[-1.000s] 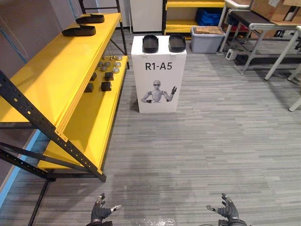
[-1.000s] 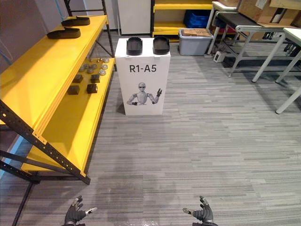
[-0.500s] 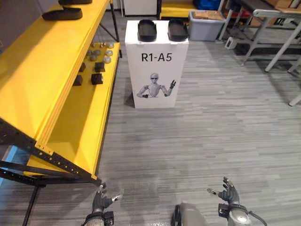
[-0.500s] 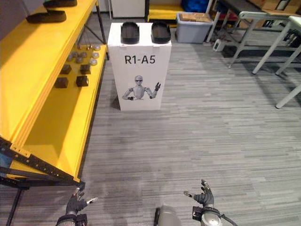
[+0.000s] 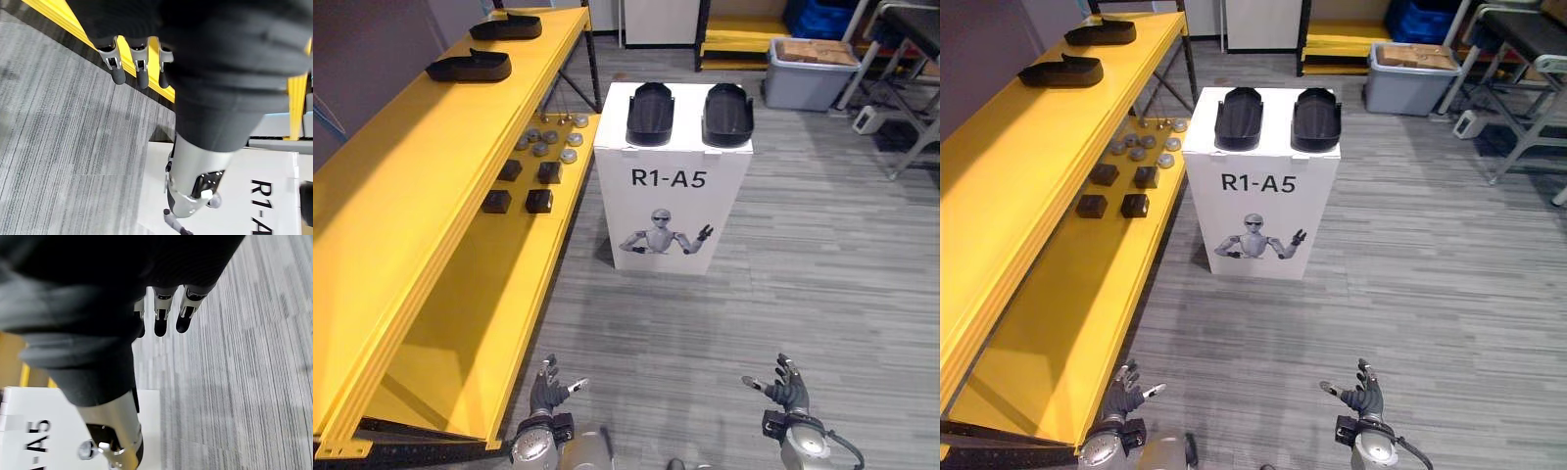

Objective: Walk over and take plastic housings, then place them on the shelf

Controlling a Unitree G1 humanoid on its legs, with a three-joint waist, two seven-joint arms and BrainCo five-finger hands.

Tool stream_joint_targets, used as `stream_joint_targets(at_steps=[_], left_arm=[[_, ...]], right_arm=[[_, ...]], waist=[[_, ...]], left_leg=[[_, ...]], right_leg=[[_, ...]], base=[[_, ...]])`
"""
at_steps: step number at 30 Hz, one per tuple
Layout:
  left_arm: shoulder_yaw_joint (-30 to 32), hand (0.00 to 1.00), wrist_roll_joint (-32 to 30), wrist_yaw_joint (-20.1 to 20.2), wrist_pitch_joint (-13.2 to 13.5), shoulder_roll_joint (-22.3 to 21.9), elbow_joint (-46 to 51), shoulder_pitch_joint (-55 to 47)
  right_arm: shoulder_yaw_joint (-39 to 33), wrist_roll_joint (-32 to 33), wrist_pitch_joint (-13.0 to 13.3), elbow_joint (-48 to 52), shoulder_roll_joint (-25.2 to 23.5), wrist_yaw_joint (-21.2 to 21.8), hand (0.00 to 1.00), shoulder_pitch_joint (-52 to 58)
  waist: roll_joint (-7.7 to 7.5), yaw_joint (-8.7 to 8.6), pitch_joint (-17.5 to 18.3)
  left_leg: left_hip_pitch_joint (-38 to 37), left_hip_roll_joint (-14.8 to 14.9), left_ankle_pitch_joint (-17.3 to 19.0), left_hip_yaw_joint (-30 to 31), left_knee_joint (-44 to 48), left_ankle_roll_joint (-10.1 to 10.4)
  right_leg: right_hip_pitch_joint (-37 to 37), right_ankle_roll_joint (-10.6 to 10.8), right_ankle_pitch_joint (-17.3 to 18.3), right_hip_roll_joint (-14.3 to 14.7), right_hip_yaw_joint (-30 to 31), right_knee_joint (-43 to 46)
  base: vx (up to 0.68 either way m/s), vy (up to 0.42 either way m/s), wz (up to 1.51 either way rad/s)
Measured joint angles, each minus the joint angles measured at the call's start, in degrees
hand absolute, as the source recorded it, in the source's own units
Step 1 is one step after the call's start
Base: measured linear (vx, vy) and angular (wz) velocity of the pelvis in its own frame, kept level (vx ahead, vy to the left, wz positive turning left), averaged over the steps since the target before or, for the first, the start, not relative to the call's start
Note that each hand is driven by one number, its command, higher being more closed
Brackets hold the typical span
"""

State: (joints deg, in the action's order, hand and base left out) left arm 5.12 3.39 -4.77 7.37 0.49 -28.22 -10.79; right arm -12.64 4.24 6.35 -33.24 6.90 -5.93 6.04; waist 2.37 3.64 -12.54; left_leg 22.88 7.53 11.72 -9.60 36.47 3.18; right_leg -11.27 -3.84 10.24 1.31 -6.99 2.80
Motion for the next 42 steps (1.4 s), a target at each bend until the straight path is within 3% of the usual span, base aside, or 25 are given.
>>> stream_joint_targets(at_steps=[1,2,3,4,5,7,8,9,10,12,14,16,17,18,19,21,23,25,26,27,30,31,35,39,42], left_arm=[[0.09,0.0,0.01,-0.03,-0.07,-0.09,0.02,-0.88],[0.15,0.0,-0.02,-0.1,-0.18,0.17,-0.11,-2.2],[0.2,0.0,-0.04,-0.13,-0.21,0.24,-0.11,-2.62],[0.23,0.0,-0.04,-0.16,-0.26,0.52,-0.21,-2.6],[0.18,0.0,-0.12,-0.19,-0.43,0.87,-0.33,-2.11],[-0.27,0.0,-0.14,-0.07,-0.42,0.78,-0.63,-2.03],[-1.19,0.0,-0.14,-0.17,-0.48,1.53,-1.79,-1.63],[-1.71,0.0,-0.12,-0.23,-0.61,2.02,-2.16,-1.16],[-2.33,0.0,-0.1,-0.41,-0.99,2.63,-2.66,-0.48],[-2.16,0.0,-0.05,-1.26,-0.98,2.74,-2.6,0.26],[-2.1,0.0,0.03,-1.65,-0.83,3.11,-2.47,1.04],[-2.04,0.0,0.98,-1.67,-0.83,3.31,-3.31,1.78],[-1.68,0.0,1.0,-1.68,-0.81,3.62,-3.87,1.97],[-1.48,0.0,0.99,-1.69,-0.81,4.09,-4.06,1.95],[-1.07,0.0,0.94,-1.65,-0.81,4.43,-4.99,2.08],[-0.88,0.0,0.92,-1.67,-1.07,3.29,-6.69,2.45],[-0.23,0.0,0.92,-1.72,-1.08,1.6,-6.66,2.78],[0.13,0.0,0.92,-1.64,-1.03,-0.28,-6.52,3.0],[0.11,0.0,0.93,-1.42,-0.87,-0.98,-6.44,2.84],[0.09,0.0,0.92,-1.36,-0.86,-1.29,-6.42,2.58],[0.09,0.0,0.92,-1.22,-0.87,-1.99,-6.21,1.9],[0.08,0.0,0.93,-1.22,-0.87,-2.17,-6.33,1.74],[0.12,0.0,0.91,-1.16,-1.16,-0.87,-7.1,1.37],[0.17,0.0,0.91,-1.17,-1.16,0.58,-7.18,1.28],[0.22,0.0,0.9,-1.17,-1.15,1.44,-7.16,1.34]], right_arm=[[-0.75,0.01,-0.01,-0.83,-0.19,-0.02,0.0,0.29],[-0.8,-0.02,-0.12,-2.56,-0.09,-0.05,0.0,0.51],[-0.65,-0.1,-0.16,-3.15,-0.32,-0.04,0.0,0.44],[-0.65,-0.11,-0.17,-3.46,-0.57,-0.04,0.0,0.44],[-0.79,-0.32,-0.21,-4.02,-0.5,-0.03,0.0,0.66],[-0.85,-0.4,-0.47,-4.72,-0.59,-0.03,0.0,0.38],[-0.69,-0.61,-0.53,-4.79,-1.36,0.09,0.0,0.48],[-0.61,-0.66,-0.56,-4.81,-1.67,0.21,0.0,0.61],[-0.21,-1.08,-0.62,-5.15,-2.15,0.4,0.0,0.6],[1.33,-1.64,-0.61,-5.36,-2.34,0.5,0.0,0.63],[2.1,-1.82,-0.58,-5.35,-2.39,0.56,0.0,0.36],[2.07,-1.83,-0.59,-5.84,-2.19,0.61,0.0,-0.23],[2.0,-1.81,-0.59,-5.93,-2.11,0.59,0.0,-0.01],[2.0,-1.81,-0.58,-5.95,-2.1,0.58,0.0,0.2],[1.93,-1.82,-0.56,-6.45,-1.64,0.53,0.0,0.73],[1.63,-1.83,-0.66,-7.74,-0.43,0.45,0.0,0.14],[1.31,-1.77,-0.67,-6.57,-0.45,0.43,0.0,0.6],[1.5,-1.44,-0.65,-4.07,-1.1,0.36,0.0,2.13],[1.41,-1.15,-0.53,-2.93,-1.45,0.29,0.0,3.11],[1.32,-1.07,-0.52,-2.76,-1.68,0.27,0.0,3.07],[0.34,-0.17,-0.47,-1.68,-2.14,0.2,0.0,2.92],[-0.43,0.09,-0.48,-1.65,-2.2,0.12,0.0,3.33],[-0.74,0.91,-0.6,-1.87,-3.63,0.09,0.0,5.87],[-0.96,1.0,-0.61,-0.22,-3.63,-0.02,0.0,6.31],[-2.76,1.03,-0.66,9.06,-3.41,-0.37,0.0,8.29]], waist=[[0.01,0.32,0.02],[-0.28,0.88,0.34],[-0.79,0.8,0.92],[-1.74,0.76,1.17],[-3.5,0.16,1.53],[-3.75,0.31,1.56],[-4.39,-0.26,1.42],[-4.64,-0.53,1.37],[-4.83,-1.36,1.28],[-4.74,-1.45,1.27],[-4.38,-1.99,1.41],[-3.61,-2.94,0.87],[-3.59,-3.03,1.0],[-3.95,-3.04,1.27],[-4.55,-3.27,1.72],[-1.99,-2.85,2.4],[-1.42,-2.95,2.36],[-1.27,-3.07,1.92],[-1.19,-2.65,2.08],[-1.53,-2.62,2.18],[-0.64,-2.64,2.85],[0.73,-2.57,3.46],[-0.97,-2.38,4.51],[-1.02,-2.75,4.73],[-1.14,-2.74,4.87]], left_leg=[[-0.62,-1.84,-2.01,1.36,-9.93,0.6],[-1.69,-3.43,-9.51,3.04,-15.94,-0.64],[-1.76,-4.31,-10.97,3.41,-15.42,-2.22],[-1.44,-5.33,-10.72,3.45,-14.34,-3.04],[-1.19,-6.91,-6.5,1.61,-11.13,-4.89],[-3.4,-7.15,-4.6,0.21,-10.9,-5.72],[-7.87,-8.34,-2.19,-0.56,-11.7,-6.89],[-9.81,-8.88,-1.27,-0.51,-12.09,-7.18],[-13.67,-9.61,0.35,0.19,-12.86,-7.73],[-20.36,-9.57,1.35,0.43,-16.28,-7.85],[-25.26,-8.66,1.75,1.78,-19.98,-7.16],[-29.33,-6.54,1.76,3.34,-22.04,-7.11],[-31.2,-4.94,2.39,3.78,-22.25,-5.59],[-31.56,-4.71,3.04,4.16,-22.22,-4.38],[-32.93,-3.73,4.83,6.04,-21.99,-1.51],[-32.45,-0.78,4.03,6.67,-20.31,0.49],[-29.96,-0.02,1.1,6.87,-13.85,1.47],[-24.23,2.55,-1.87,6.09,2.25,1.85],[-22.05,3.72,1.35,4.06,5.91,2.54],[-21.28,3.95,2.32,3.0,5.54,2.68],[-18.04,2.88,2.21,1.77,-9.39,1.25],[-17.68,2.66,-4.46,2.47,-17.47,0.33],[-21.72,-0.02,-5.15,-0.03,-23.6,-0.36],[-24.15,-1.42,-6.54,-1.73,-27.86,-0.7],[-25.44,-1.44,-7.65,-2.08,-30.77,-0.34]], right_leg=[[-1.32,0.57,1.38,-0.47,0.85,-0.24],[-3.26,1.42,4.3,-0.91,3.1,-0.05],[-3.19,1.57,5.76,-1.89,3.77,0.97],[-2.78,1.9,6.98,-3.01,4.6,2.36],[-0.7,3.59,8.59,-5.69,5.63,9.04],[2.39,4.45,8.54,-6.69,7.07,18.08],[8.15,11.0,5.34,-8.49,8.02,35.16],[10.72,14.31,2.91,-9.14,8.17,42.14],[14.81,14.14,3.03,-10.03,7.65,53.28],[20.37,11.59,4.2,-10.88,4.94,59.93],[25.7,10.0,5.14,-11.01,1.03,57.71],[28.63,9.37,5.64,-10.18,-2.01,44.74],[29.19,8.21,3.96,-8.28,-1.14,30.89],[29.1,7.93,1.47,-7.72,-0.18,24.88],[28.64,4.25,-9.33,-6.26,1.82,20.53],[28.17,2.97,-8.27,-4.24,0.1,21.6],[25.72,2.4,-6.75,-4.15,-1.2,20.23],[17.52,2.06,-6.57,-3.81,-2.92,14.13],[13.73,1.99,-6.58,-3.64,-3.25,11.69],[12.53,1.99,-6.58,-3.66,-3.24,10.75],[9.99,2.14,-6.58,-3.53,-2.79,7.74],[9.67,3.2,-6.14,-2.29,-2.01,7.57],[9.33,5.28,-4.99,-4.72,0.42,7.44],[9.18,5.9,-5.08,-5.62,1.78,6.43],[9.27,5.92,-5.1,-5.49,1.98,6.32]], base=[[0.51,0.157,-0.61],[0.53,0.179,-0.67],[0.44,0.154,-0.61],[0.59,0.164,-0.36],[0.58,0.15,-0.32],[0.61,0.176,-0.37],[0.54,0.168,-0.25],[0.54,0.122,0.03],[0.63,0.074,0.16],[0.56,0.022,0.08],[0.49,-0.063,0.27],[0.51,-0.156,0.48],[0.51,-0.195,0.36],[0.51,-0.2,0.49],[0.43,-0.203,0.34],[0.58,-0.297,0.18],[0.46,-0.256,0.25],[0.37,-0.206,0.41],[0.3,-0.131,0.19],[0.23,-0.051,-0.02],[0.19,0.056,-0.15],[0.19,0.146,-0.29],[0.17,0.127,-0.22],[0.08,0.07,-0.18],[0.04,0.006,-0.06]])
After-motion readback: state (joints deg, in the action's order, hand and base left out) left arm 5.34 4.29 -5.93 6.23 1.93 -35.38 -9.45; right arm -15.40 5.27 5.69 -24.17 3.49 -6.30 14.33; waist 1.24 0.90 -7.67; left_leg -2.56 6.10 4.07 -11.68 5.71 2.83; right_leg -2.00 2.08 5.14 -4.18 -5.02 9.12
